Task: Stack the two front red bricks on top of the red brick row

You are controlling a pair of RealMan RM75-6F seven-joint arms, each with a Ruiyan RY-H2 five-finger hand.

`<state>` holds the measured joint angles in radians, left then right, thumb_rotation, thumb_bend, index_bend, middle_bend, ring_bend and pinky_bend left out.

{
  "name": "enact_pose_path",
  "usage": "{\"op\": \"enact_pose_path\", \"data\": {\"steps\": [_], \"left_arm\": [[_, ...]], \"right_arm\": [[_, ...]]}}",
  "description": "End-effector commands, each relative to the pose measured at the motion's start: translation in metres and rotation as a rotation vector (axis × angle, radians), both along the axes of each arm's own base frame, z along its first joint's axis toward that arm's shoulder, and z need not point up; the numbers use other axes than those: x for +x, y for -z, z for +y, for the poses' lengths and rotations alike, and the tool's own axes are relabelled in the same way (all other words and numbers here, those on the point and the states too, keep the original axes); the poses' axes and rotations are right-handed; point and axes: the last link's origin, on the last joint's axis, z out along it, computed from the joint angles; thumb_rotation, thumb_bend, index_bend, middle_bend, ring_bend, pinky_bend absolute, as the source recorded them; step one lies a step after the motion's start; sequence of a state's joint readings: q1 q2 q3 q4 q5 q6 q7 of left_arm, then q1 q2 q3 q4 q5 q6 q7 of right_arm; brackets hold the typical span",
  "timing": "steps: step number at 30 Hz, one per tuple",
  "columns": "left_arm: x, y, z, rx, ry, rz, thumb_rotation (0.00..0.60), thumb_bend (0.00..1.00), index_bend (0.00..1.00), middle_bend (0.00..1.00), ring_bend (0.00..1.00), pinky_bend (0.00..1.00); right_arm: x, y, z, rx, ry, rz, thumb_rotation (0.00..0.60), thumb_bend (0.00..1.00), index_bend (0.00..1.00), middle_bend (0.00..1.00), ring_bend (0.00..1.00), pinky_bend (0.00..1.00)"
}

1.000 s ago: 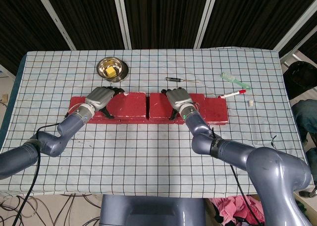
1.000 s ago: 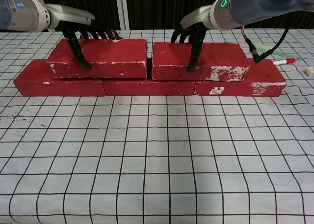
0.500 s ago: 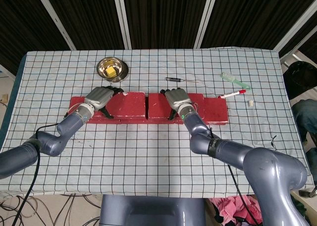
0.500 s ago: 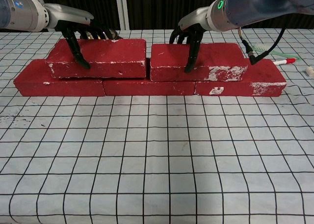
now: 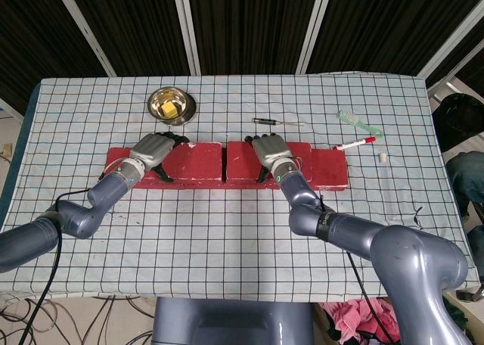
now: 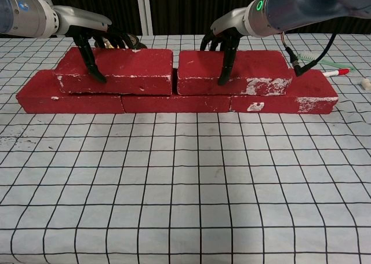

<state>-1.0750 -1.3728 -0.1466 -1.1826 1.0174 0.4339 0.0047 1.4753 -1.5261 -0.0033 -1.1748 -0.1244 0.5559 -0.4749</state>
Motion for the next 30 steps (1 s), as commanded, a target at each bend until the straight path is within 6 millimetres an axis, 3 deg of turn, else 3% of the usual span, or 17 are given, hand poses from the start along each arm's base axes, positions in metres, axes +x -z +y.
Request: {"op": "enact_pose_path", "data": {"steps": [1, 30], "left_arm": [[0.0001, -0.0006, 0.0001, 0.002, 0.000, 0.000, 0.600, 0.09, 0.15, 0.18, 0.08, 0.18], [0.0019, 0.0021, 0.0016, 0.007, -0.003, 0.010, 0.600, 0.06, 0.14, 0.17, 0.08, 0.18]], "right_arm": [[0.0003, -0.0003, 0.0002, 0.000, 0.000, 0.001, 0.600, 0.00, 0.10, 0.12, 0.10, 0.13], [-0.0006, -0.0001, 0.0017, 0.012, 0.003, 0.012, 0.600, 0.00, 0.03, 0.10, 0.07, 0.13]]}}
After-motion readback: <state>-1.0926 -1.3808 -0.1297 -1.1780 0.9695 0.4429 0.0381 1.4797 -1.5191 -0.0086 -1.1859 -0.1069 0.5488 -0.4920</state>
